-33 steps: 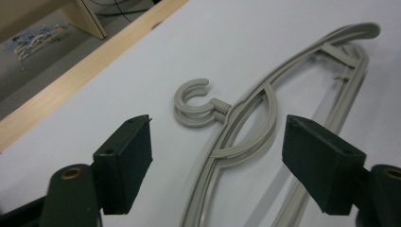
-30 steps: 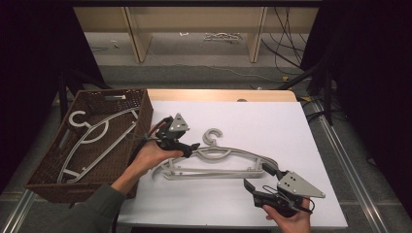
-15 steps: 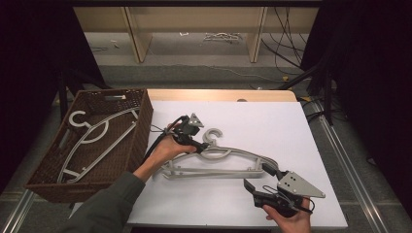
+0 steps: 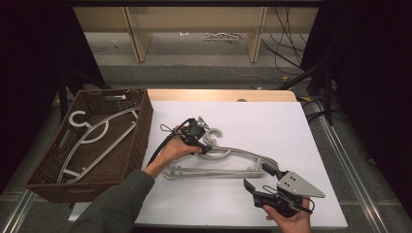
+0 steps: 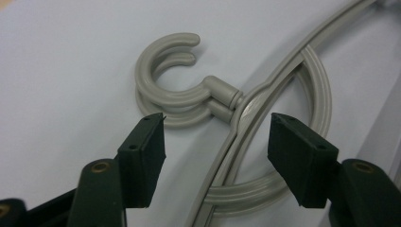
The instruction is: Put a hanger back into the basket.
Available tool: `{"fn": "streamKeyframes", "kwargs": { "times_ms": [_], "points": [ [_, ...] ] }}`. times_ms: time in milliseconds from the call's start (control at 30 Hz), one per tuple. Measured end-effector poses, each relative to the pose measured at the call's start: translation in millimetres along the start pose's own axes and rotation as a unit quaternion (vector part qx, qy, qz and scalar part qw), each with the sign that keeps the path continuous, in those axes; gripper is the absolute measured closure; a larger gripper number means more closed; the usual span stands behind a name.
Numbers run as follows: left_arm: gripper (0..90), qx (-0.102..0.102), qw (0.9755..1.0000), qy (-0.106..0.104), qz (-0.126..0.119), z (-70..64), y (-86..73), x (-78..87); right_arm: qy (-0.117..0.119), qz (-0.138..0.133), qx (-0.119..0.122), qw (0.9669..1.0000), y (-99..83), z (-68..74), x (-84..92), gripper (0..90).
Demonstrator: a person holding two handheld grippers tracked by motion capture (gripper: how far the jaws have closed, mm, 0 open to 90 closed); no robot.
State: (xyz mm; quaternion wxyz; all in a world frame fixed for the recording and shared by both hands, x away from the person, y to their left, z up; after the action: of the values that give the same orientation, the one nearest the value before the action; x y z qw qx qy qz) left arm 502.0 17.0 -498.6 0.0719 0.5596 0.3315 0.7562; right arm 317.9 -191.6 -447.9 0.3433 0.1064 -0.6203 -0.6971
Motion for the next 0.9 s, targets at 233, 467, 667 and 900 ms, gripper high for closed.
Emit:
{"fn": "streamKeyframes", "kwargs": {
  "times_ms": [233, 467, 667, 900],
  "points": [
    [45.8, 0.002, 0.9998, -0.017, 0.013, 0.8, -2.8, -12.2, 0.001, 0.000, -0.001, 1.0000, 0.6, 0.0, 0.2, 22.3],
    [55.9, 0.021, 0.9988, -0.035, 0.029, -4.5, -3.7, -21.6, 0.002, 0.001, 0.000, 1.0000, 0.2, 0.1, 0.3, 22.3],
    [62.3, 0.033, 0.9974, -0.059, 0.027, -6.1, -3.8, -25.6, 0.002, 0.000, 0.000, 1.0000, 0.6, 0.3, 0.3, 22.3],
    [70.6, -0.009, 0.9976, -0.064, 0.024, -8.0, -4.2, -23.0, 0.001, 0.000, 0.001, 1.0000, 0.8, 0.2, 0.2, 22.3]
  ]
}}
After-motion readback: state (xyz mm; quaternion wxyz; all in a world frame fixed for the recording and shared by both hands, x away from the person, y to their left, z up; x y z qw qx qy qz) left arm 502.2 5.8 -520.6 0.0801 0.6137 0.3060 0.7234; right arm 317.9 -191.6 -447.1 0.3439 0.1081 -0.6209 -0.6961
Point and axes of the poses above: each handheld gripper's, and its own axes: x roughly backward along the jaws, y roughly out of its top, z roughly to its left, the point moved 6 cm from there along -x, roughly forward along the jaws, and after that the axes turned 11 degrees about -x, right-handed, at the moved point
